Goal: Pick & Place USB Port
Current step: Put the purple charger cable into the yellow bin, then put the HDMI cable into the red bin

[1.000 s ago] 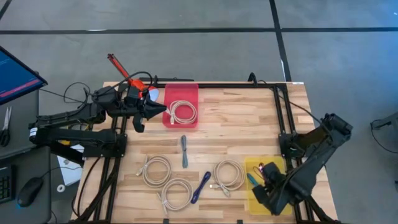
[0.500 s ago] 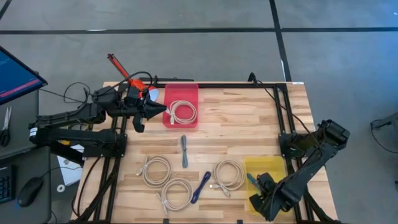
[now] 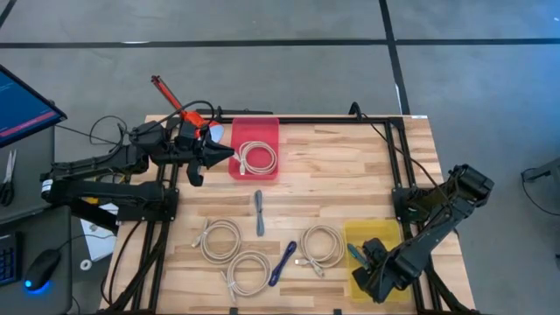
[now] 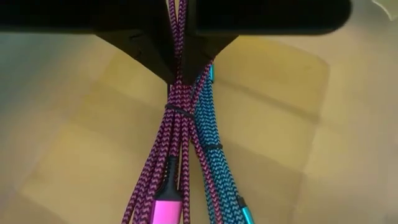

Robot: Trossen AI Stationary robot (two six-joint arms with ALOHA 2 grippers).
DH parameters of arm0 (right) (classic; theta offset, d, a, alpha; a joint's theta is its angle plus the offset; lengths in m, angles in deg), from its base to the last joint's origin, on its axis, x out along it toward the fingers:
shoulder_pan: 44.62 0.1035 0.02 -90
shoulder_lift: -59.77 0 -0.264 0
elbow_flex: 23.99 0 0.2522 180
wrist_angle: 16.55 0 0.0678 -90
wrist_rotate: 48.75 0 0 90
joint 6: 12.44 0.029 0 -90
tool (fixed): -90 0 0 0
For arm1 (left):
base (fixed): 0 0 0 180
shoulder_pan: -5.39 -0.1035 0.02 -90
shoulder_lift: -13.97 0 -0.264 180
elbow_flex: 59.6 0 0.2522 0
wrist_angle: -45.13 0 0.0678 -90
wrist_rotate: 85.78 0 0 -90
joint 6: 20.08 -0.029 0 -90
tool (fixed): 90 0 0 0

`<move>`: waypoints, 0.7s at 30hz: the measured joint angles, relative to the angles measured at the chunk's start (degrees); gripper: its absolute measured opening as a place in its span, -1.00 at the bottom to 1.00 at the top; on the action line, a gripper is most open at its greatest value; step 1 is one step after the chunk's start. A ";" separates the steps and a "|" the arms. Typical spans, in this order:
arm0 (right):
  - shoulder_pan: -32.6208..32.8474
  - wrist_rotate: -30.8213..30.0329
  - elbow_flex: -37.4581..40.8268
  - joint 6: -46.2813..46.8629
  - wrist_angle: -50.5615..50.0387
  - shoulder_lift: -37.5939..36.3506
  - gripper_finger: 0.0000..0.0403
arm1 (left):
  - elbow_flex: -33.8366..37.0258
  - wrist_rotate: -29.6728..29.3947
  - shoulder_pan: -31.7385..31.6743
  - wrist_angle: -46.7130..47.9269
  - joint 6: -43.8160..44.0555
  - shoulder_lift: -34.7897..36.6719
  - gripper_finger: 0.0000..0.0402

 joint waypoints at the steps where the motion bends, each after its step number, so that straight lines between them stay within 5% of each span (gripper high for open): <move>1: 0.02 0.26 0.00 0.00 -0.02 0.00 -0.89 | 0.02 -0.02 0.00 0.00 0.01 0.00 -0.85; 21: -3.80 2.83 -6.45 -16.33 -6.37 -0.04 -0.40 | 0.00 -0.92 0.00 -0.02 -2.61 0.00 -0.85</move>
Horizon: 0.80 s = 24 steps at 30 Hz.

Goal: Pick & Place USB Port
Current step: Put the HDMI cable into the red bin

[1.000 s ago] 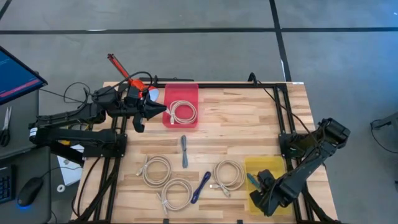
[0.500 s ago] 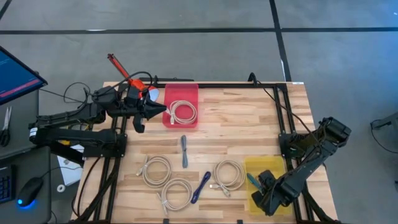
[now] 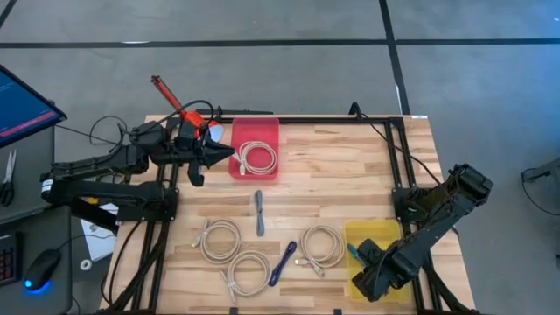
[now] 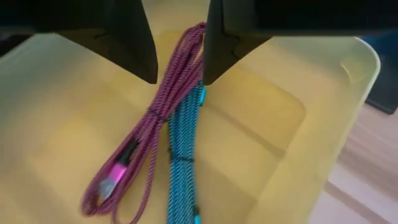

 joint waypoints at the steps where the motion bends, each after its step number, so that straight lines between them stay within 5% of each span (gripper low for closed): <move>1: -0.52 0.01 -0.45 -1.18 -1.07 0.00 -0.37 | 0.00 0.00 0.00 0.00 0.00 0.00 -0.85; 8: -3.56 0.70 -3.14 -10.76 -4.58 0.00 -0.16 | 0.00 0.00 0.00 0.00 0.04 0.00 -0.85; 14: -5.18 7.31 -5.75 -18.87 -6.77 0.00 -0.05 | 0.00 0.00 0.00 0.00 0.07 0.00 -0.85; 24: -5.51 7.23 -14.09 -25.52 -28.33 -0.02 -0.15 | 0.00 0.00 0.00 0.00 0.09 0.00 -0.85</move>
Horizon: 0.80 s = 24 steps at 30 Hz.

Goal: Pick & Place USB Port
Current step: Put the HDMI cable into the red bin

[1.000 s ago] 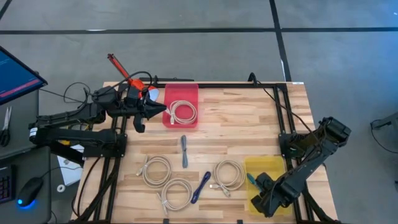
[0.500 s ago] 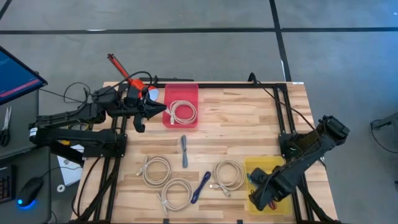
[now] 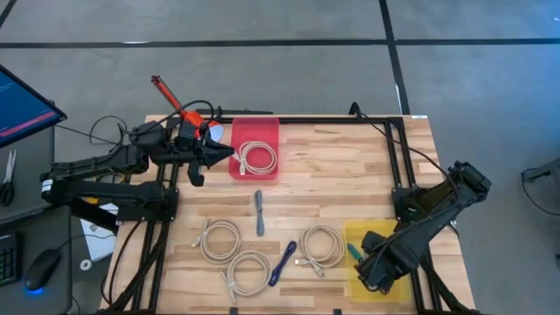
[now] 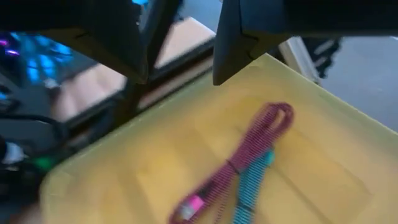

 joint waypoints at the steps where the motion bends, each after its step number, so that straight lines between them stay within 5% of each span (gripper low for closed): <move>1: -0.23 -0.17 -0.62 -0.64 -0.28 -0.04 -0.16 | 0.00 0.01 0.00 0.00 0.00 0.00 -0.85; 17: -12.47 -19.53 -4.04 -13.62 0.74 -7.51 -0.30 | 0.00 0.02 0.02 -0.04 0.02 0.00 -0.85; 24: -20.22 -21.38 -4.04 -23.18 8.44 -8.92 -0.32 | 0.00 0.02 0.02 -0.04 0.20 0.02 -0.85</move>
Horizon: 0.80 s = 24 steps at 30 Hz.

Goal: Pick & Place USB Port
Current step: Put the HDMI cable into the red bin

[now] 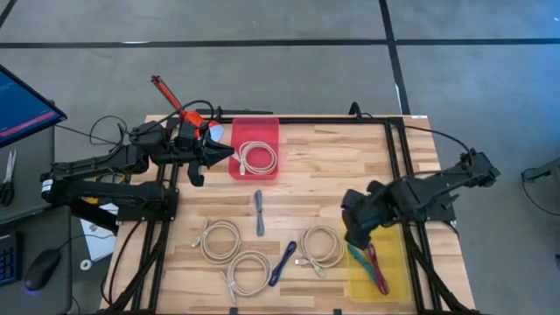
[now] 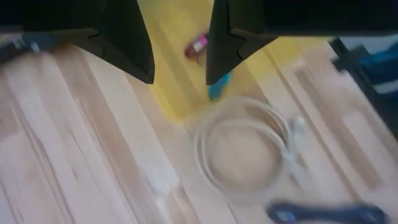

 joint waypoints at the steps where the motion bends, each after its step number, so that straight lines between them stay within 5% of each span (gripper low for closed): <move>1: -0.95 0.00 0.00 -0.96 1.53 0.02 -0.32 | 0.00 0.00 0.00 0.02 0.00 -0.02 -0.85; 14: -10.87 2.40 0.04 -2.19 10.17 7.09 -0.24 | 0.00 0.00 0.00 0.02 0.00 0.00 -0.85; 24: -11.46 6.39 0.04 -5.59 9.94 17.72 -0.07 | 0.00 0.02 0.02 0.02 0.00 -0.02 -0.85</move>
